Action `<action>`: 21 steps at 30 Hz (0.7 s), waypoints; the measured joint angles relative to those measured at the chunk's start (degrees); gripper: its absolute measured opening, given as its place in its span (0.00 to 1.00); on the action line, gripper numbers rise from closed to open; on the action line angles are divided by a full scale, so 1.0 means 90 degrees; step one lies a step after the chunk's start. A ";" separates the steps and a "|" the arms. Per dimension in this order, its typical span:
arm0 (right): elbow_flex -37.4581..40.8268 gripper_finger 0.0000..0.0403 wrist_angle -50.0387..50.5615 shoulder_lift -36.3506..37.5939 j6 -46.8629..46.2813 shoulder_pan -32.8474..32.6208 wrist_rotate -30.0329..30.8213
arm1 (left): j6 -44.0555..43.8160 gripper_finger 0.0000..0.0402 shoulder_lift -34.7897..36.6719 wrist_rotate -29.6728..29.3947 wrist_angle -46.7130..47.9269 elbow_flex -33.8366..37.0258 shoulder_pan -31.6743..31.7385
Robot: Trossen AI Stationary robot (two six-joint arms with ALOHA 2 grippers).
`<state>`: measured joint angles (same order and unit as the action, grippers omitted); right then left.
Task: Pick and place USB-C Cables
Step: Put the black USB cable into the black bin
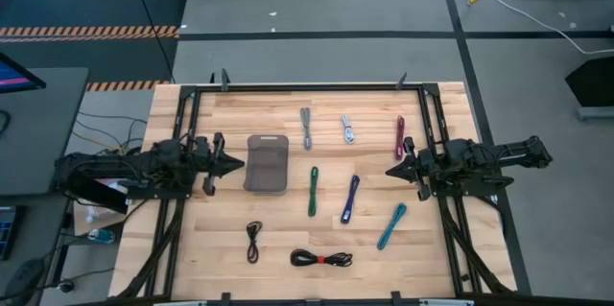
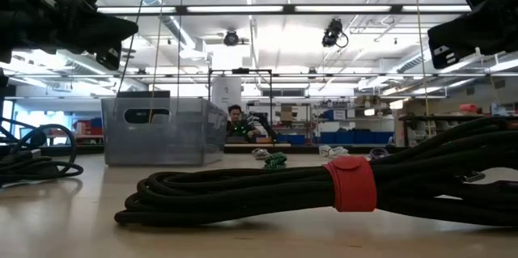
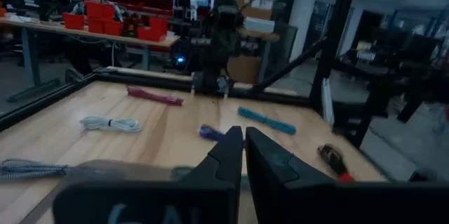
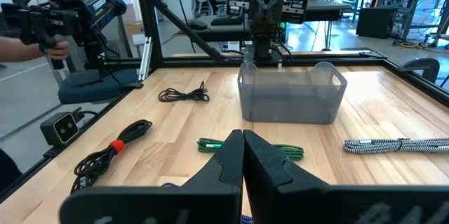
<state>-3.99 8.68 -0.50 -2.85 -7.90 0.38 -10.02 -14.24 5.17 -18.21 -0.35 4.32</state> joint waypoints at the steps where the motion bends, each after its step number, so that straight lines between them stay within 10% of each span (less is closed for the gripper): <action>1: 0.0000 0.03 0.0000 0.0000 0.0000 0.0001 0.0001 | -0.0074 0.06 0.0002 0.0004 -0.0068 -0.0001 0.0000; 21: 0.0000 0.03 -0.0054 0.0000 0.0002 0.0001 0.0001 | -0.0774 0.06 0.0000 -0.0142 -0.0229 0.0001 -0.0002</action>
<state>-3.99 8.19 -0.50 -2.83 -7.89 0.39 -16.99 -14.24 3.89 -20.27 -0.34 4.29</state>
